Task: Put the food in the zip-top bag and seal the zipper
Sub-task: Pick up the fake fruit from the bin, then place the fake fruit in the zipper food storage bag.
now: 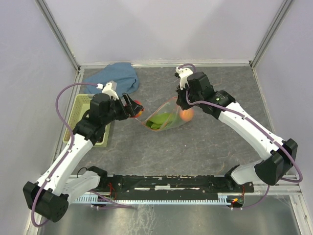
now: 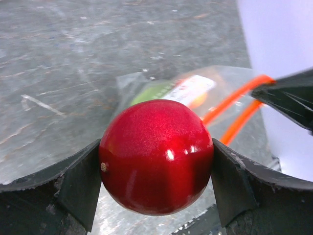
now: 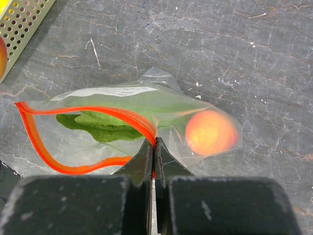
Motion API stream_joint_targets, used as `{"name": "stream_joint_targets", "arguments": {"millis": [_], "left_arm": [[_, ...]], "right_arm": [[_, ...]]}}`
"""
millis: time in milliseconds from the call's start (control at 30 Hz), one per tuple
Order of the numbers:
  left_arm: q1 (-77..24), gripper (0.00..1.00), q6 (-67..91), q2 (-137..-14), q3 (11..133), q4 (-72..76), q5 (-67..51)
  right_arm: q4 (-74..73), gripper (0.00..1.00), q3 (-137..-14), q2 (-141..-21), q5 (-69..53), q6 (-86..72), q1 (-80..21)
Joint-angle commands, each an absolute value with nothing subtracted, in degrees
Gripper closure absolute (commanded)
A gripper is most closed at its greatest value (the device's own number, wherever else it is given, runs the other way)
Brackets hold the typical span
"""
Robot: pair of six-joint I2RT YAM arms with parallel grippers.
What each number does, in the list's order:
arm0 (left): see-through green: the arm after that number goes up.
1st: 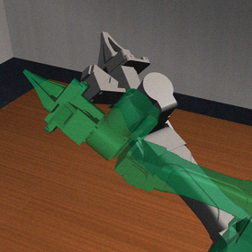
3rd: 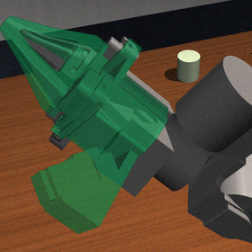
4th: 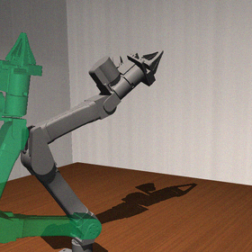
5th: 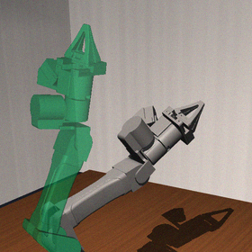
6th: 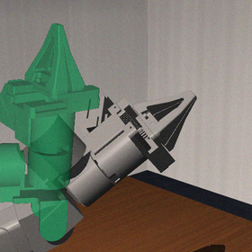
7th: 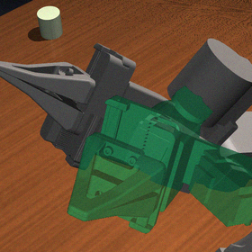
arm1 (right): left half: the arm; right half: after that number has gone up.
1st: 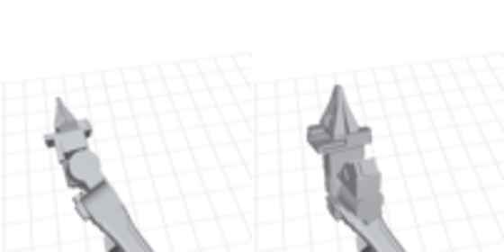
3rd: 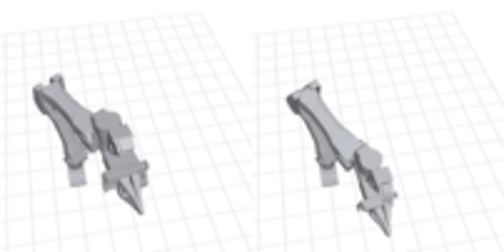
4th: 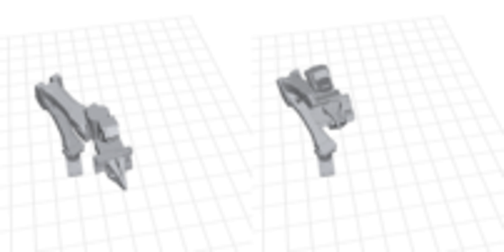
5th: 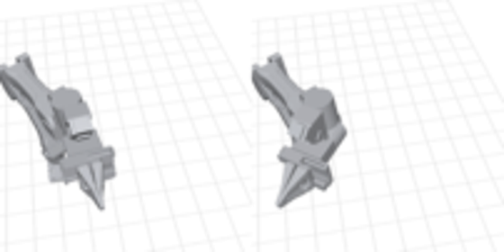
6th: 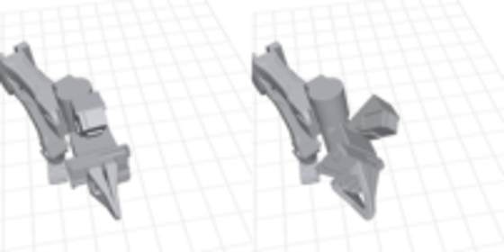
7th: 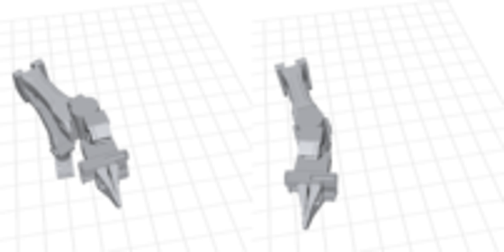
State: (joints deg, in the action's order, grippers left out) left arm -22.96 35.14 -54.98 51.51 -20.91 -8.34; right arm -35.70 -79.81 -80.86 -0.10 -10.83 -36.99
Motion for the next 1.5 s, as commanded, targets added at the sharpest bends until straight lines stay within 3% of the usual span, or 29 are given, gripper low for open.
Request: {"name": "stream_joint_targets", "arguments": {"millis": [0, 533, 1133, 1467], "left_arm": [[-27.7, 0.44, 37.7, -53.3, 51.2, -9.6, -12.0], [-42.9, 0.57, 36.5, -61.6, 50.0, 2.9, -4.2], [-43.3, 0.6, 41.0, -67.9, 49.1, -1.8, 9.0], [-41.0, 0.59, 46.6, -69.8, 48.1, -0.2, 5.0]], "right_arm": [[-34.9, 0.98, -82.9, -81.5, -0.9, -13.1, -36.9], [-36.6, 0.98, -83.3, -80.5, -2.5, -14.0, -36.9], [-38.0, 0.98, -81.7, -78.2, -4.2, -12.6, -36.9], [-38.2, 0.98, -81.2, -78.4, -6.7, -12.5, -36.9]]}}
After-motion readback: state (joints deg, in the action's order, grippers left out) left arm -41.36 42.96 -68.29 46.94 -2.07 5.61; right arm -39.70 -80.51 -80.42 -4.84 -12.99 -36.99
